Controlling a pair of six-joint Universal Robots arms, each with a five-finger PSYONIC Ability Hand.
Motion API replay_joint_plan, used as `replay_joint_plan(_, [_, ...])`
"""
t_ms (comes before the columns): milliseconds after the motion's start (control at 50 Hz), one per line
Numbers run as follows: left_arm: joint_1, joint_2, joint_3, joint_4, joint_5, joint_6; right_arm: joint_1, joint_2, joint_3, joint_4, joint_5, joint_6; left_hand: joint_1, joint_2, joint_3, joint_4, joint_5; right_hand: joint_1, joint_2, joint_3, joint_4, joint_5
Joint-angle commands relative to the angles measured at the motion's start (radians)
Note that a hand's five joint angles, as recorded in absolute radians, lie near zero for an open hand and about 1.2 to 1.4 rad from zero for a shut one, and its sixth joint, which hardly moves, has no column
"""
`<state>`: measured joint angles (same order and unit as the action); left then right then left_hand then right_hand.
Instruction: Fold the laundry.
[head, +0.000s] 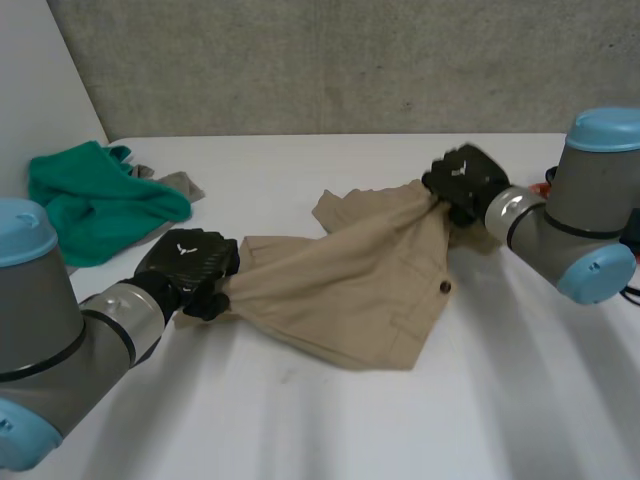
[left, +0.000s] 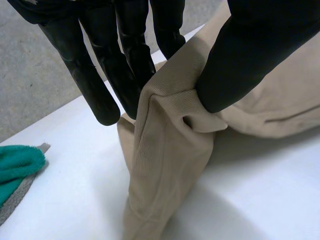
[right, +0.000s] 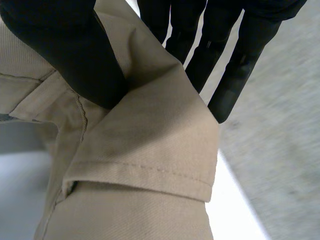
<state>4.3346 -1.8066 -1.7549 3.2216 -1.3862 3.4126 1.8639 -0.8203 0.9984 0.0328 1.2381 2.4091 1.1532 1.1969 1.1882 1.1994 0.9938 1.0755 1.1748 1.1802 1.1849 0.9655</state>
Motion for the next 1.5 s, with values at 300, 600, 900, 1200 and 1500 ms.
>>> replay_joint_plan(300, [-0.171, -0.209, 0.089, 0.139, -0.229, -0.003, 0.087, 0.365, -0.368, -0.257, 0.047, 0.013, -0.351, -0.395, -0.386, -0.397, -0.366, -0.901, -1.000, -1.006, -1.010, -0.965])
replay_joint_plan(600, [-0.073, 0.061, 0.022, 0.064, -0.215, -0.027, 0.006, -0.193, 0.054, -0.035, 0.138, 0.413, -0.928, -0.972, -0.963, -0.974, -0.943, -0.901, -1.000, -1.006, -1.010, -0.965])
replay_joint_plan(900, [0.165, -0.055, 0.092, -0.057, 0.110, -0.108, 0.135, -0.319, 0.492, 0.210, 0.118, 0.459, -0.775, -0.819, -0.810, -0.822, -0.790, -0.654, -0.754, -0.759, -0.764, -0.719])
replay_joint_plan(1200, [0.116, -0.347, 0.288, -0.125, 0.151, -0.018, 0.287, -0.157, 0.621, -0.289, 0.356, 0.349, -0.655, -0.699, -0.690, -0.701, -0.670, -0.437, -0.537, -0.542, -0.547, -0.502])
replay_joint_plan(1500, [0.050, -0.341, 0.285, -0.063, -0.031, -0.018, 0.258, -0.157, 0.603, -0.349, 0.353, 0.306, 0.243, 0.199, 0.208, 0.197, 0.228, -0.323, -0.422, -0.427, -0.432, -0.387])
